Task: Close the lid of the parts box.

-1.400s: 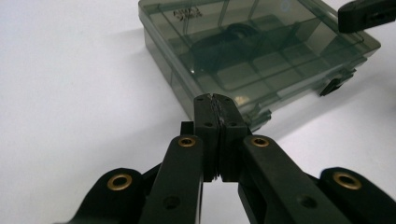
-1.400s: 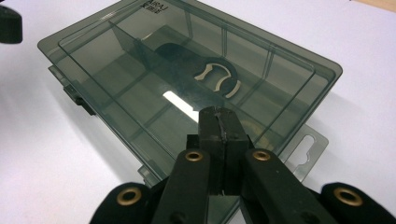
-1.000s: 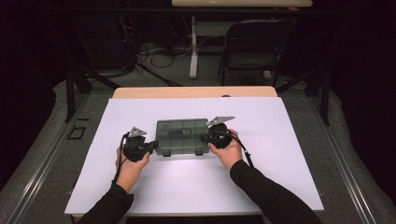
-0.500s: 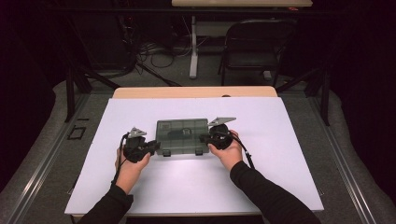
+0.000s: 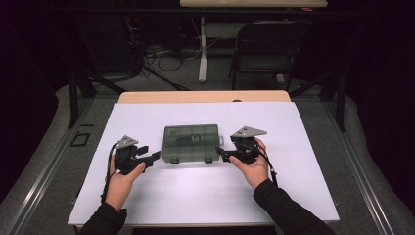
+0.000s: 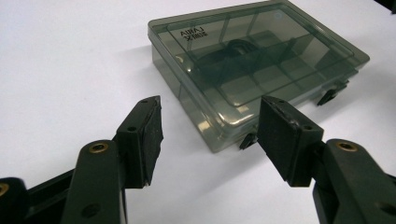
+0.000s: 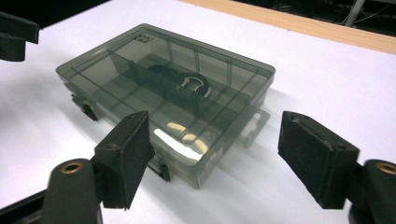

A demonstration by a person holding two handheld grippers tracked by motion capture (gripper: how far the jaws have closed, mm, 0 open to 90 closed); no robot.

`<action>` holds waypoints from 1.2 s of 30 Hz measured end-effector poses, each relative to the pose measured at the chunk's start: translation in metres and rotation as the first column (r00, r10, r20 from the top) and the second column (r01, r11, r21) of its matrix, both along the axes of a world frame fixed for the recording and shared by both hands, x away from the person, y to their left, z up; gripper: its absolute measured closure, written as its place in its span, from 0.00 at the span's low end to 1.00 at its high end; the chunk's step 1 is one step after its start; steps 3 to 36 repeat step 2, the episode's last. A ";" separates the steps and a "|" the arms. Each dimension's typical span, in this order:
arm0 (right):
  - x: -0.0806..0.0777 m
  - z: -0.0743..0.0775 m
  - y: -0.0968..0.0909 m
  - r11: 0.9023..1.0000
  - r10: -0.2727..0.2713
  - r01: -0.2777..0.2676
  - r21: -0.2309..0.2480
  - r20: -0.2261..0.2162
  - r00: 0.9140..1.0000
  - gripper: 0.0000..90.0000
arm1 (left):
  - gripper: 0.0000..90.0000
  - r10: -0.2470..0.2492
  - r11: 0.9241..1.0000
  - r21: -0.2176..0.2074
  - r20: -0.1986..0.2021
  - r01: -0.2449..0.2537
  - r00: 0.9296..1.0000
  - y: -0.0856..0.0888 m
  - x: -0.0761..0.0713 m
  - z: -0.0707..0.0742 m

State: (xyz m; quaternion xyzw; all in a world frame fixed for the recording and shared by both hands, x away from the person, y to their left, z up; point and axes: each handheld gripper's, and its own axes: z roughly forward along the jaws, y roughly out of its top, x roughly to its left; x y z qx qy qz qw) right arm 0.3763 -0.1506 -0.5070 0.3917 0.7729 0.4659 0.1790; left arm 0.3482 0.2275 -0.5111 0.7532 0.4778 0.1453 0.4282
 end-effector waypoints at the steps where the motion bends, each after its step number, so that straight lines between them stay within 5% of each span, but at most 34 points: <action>1: -0.004 0.001 -0.003 1.000 -0.009 0.009 0.003 0.004 1.000 0.25 | 0.44 -0.002 1.000 0.004 0.004 0.002 1.000 0.002 -0.003 0.001; 36: -0.008 0.001 -0.006 1.000 -0.012 0.012 0.003 0.012 1.000 0.22 | 0.43 -0.005 1.000 0.011 0.010 0.005 1.000 0.003 -0.006 0.001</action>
